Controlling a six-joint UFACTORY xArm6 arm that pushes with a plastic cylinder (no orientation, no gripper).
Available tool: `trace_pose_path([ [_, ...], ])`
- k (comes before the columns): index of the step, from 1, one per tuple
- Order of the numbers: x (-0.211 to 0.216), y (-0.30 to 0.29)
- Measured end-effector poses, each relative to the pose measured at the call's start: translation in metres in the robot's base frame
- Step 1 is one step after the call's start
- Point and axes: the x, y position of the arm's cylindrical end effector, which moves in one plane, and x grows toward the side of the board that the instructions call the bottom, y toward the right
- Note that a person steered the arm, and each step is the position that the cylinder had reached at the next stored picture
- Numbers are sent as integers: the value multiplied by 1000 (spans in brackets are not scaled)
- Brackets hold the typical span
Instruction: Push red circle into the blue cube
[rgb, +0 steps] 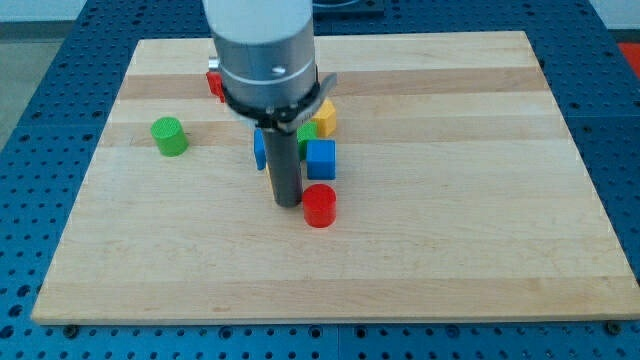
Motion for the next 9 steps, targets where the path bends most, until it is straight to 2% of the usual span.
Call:
trace_pose_path([
  [1,-3,0],
  [3,52,-11],
  [4,63,-1],
  [5,57,40],
  [7,28,32],
  [9,20,33],
])
